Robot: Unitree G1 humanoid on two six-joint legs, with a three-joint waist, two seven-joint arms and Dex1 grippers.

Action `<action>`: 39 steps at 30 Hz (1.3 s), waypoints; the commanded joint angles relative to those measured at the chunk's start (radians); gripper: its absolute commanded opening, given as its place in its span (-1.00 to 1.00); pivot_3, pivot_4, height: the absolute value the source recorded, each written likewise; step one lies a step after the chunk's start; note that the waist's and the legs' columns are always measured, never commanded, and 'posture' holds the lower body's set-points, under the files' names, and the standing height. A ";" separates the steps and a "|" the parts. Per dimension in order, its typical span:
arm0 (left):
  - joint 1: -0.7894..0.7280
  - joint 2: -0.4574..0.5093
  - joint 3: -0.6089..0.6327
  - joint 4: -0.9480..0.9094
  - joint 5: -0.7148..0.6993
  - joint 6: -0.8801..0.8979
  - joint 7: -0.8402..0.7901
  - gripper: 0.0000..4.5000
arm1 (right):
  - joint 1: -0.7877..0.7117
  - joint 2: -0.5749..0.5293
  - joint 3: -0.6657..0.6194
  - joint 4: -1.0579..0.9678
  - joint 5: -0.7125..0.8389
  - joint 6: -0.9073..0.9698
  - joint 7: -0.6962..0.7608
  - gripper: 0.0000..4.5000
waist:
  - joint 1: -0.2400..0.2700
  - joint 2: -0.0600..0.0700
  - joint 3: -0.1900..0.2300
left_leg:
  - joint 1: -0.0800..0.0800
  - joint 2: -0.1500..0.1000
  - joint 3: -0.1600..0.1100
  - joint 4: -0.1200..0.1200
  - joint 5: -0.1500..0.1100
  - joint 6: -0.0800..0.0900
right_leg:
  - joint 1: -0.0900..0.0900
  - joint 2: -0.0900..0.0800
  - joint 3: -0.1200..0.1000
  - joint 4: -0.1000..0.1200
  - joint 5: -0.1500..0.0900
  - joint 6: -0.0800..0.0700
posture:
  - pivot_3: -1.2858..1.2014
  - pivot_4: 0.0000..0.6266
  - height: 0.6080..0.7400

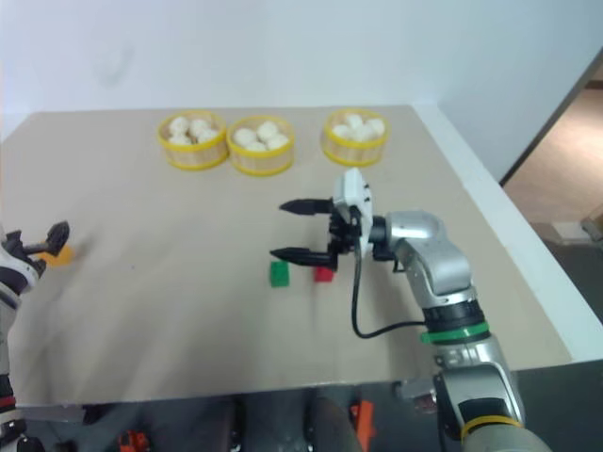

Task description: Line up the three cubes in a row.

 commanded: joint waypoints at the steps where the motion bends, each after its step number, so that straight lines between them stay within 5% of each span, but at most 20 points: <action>1: 0.011 0.027 0.017 0.025 0.002 -0.022 0.005 0.98 | 0.001 -0.015 -0.009 -0.022 0.000 -0.013 0.007 1.00 | 0.000 0.000 0.000 | 0.000 0.000 0.000 0.000 0.000 0.000 | 0.000 0.000 0.000 0.000 0.000 0.000 | 0.03 -0.52 1.00; 15: -0.035 0.071 -0.112 0.184 0.060 -0.080 -0.062 0.98 | 0.012 -0.034 -0.005 -0.018 -0.024 -0.023 0.006 1.00 | 0.000 0.000 0.000 | 0.000 0.000 0.000 0.000 0.000 0.000 | -0.001 0.000 0.000 0.000 0.000 0.000 | 0.03 -0.52 1.00; 25: -0.023 0.119 -0.166 0.256 0.080 -0.119 -0.151 -0.41 | 0.013 -0.043 -0.004 -0.014 -0.034 -0.031 0.010 1.00 | -0.001 0.000 0.000 | -0.001 0.000 0.002 -0.001 0.000 0.000 | -0.002 -0.001 0.001 0.000 0.000 0.000 | 0.03 -0.52 1.00; 31: 0.028 0.140 -0.260 0.120 0.062 -0.091 -0.301 -0.40 | 0.007 -0.054 -0.006 -0.002 -0.042 -0.037 0.019 1.00 | -0.001 0.000 0.000 | -0.001 0.000 0.003 -0.002 0.000 0.000 | -0.003 -0.001 0.001 0.000 0.000 0.000 | 0.03 -0.52 1.00; 39: 0.034 0.152 -0.652 -0.134 0.106 -0.250 -0.700 -0.40 | -0.018 -0.073 -0.011 0.034 -0.042 -0.035 0.042 1.00 | 0.002 0.000 0.000 | -0.001 -0.001 0.005 -0.002 0.000 0.000 | -0.003 -0.003 0.003 0.000 -0.003 -0.004 | 0.03 -0.52 1.00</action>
